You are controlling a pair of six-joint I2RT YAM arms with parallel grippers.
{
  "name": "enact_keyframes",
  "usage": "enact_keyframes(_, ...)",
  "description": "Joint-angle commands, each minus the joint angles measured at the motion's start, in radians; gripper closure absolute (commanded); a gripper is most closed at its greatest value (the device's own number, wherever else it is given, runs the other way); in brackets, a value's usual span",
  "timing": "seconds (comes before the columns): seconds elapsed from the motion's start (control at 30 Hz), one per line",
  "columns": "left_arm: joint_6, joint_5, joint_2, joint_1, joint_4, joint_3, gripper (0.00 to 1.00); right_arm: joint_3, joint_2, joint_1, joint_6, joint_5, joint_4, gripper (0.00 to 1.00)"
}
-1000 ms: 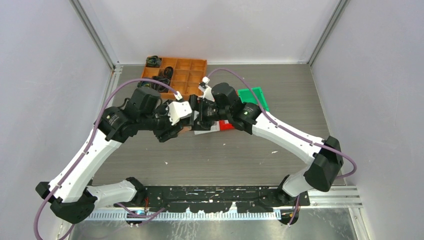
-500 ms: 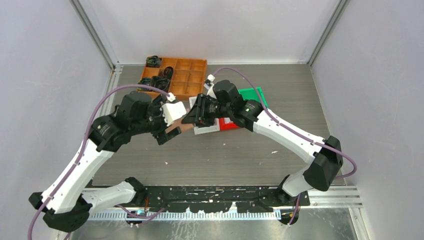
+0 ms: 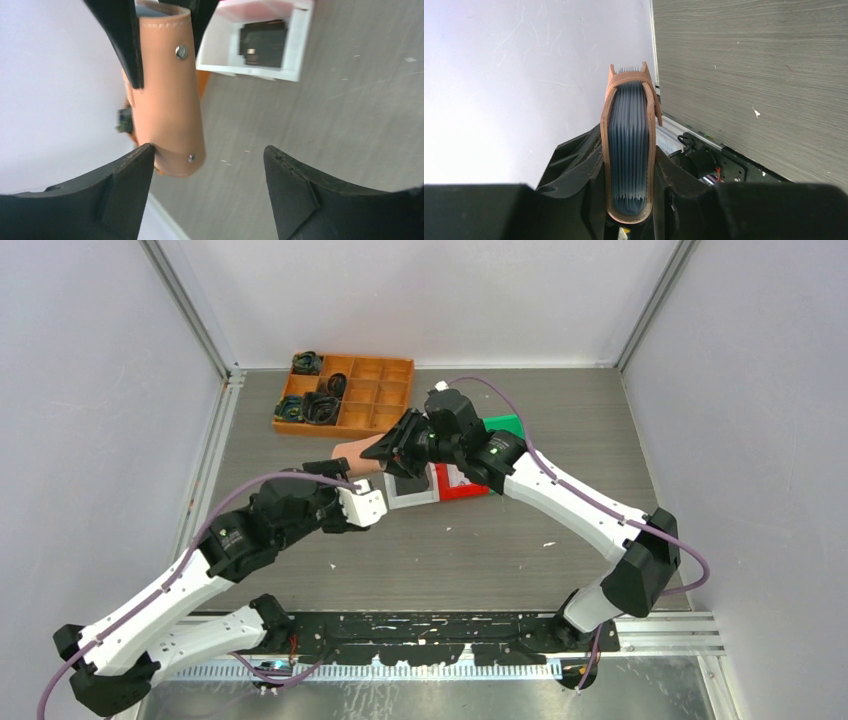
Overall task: Take the credit cards out of the card holder
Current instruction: Open the card holder.
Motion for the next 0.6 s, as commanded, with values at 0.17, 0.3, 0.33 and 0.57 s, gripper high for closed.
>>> enact_keyframes(0.17,0.268,-0.188,-0.057,-0.054,0.431,-0.163,0.32,0.048,0.004,0.024,0.109,-0.057,0.163,0.92)
enact_keyframes(0.3,0.301,-0.206,-0.063,-0.053,0.491,-0.198,0.35,0.057,0.005,0.028,0.107,-0.073,0.164,0.93)
enact_keyframes(0.33,0.303,-0.209,-0.063,-0.054,0.498,-0.197,0.39,0.056,0.004,0.029,0.106,-0.076,0.164,0.93)
enact_keyframes(0.57,0.073,-0.186,-0.042,-0.053,0.35,-0.065,0.98,0.06,-0.03,0.027,0.041,-0.092,0.139,0.55)
